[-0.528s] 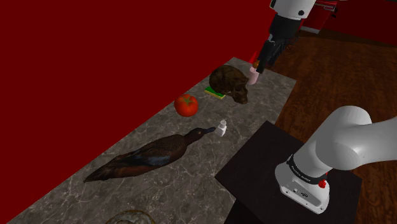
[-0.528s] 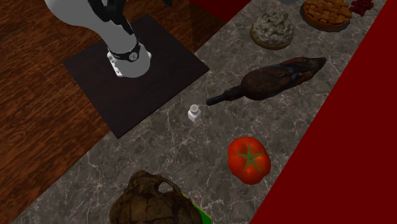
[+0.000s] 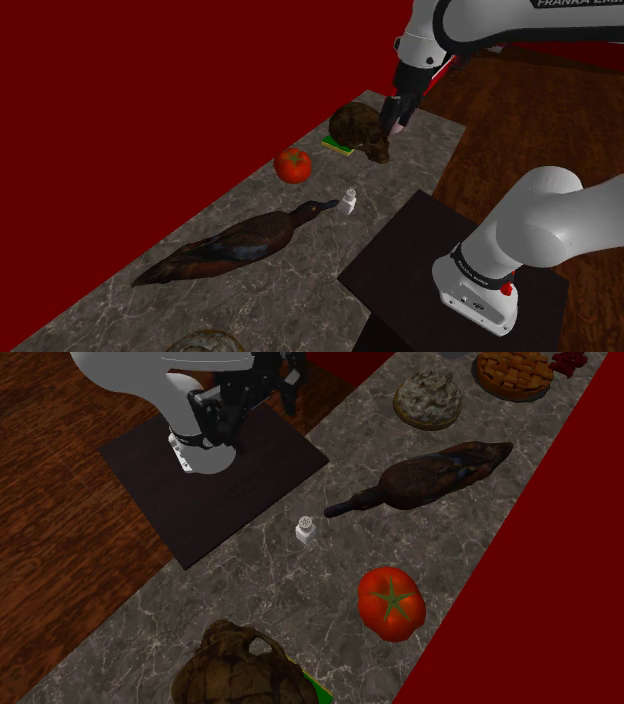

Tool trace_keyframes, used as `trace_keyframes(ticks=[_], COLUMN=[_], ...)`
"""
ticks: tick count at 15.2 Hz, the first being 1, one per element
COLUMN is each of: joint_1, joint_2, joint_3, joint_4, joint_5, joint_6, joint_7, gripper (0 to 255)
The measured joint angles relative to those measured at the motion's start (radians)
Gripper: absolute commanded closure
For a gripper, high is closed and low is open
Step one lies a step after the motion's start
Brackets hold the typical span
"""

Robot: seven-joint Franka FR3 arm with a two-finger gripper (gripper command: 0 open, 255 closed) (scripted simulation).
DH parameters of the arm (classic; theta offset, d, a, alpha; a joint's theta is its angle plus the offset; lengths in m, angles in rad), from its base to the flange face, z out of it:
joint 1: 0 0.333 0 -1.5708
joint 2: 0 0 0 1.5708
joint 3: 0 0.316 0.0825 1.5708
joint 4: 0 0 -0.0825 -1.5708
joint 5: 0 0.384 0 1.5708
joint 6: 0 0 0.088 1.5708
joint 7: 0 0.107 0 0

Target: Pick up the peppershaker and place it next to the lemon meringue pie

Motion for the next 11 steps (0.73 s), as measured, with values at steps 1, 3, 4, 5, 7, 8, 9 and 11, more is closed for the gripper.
trace_keyframes(ticks=[1, 3, 4, 5, 7, 8, 9, 11], joint_1=[0.0, 0.001, 0.001, 0.002, 0.003, 0.003, -0.001, -0.001], joint_2=[0.025, 0.087, 0.118, 0.146, 0.206, 0.233, 0.275, 0.35], joint_3=[0.006, 0.018, 0.025, 0.031, 0.045, 0.051, 0.052, 0.064], joint_4=[-0.012, -0.029, -0.036, -0.046, -0.062, -0.072, -0.075, -0.067], joint_5=[0.0, 0.0, 0.001, 0.0, 0.0, -0.001, -0.006, -0.01], joint_6=[0.029, 0.094, 0.124, 0.155, 0.216, 0.245, 0.281, 0.335], joint_7=[0.006, 0.019, 0.027, 0.034, 0.052, 0.06, 0.061, 0.08], gripper=[0, 0, 0, 0, 0, 0, 0, 0])
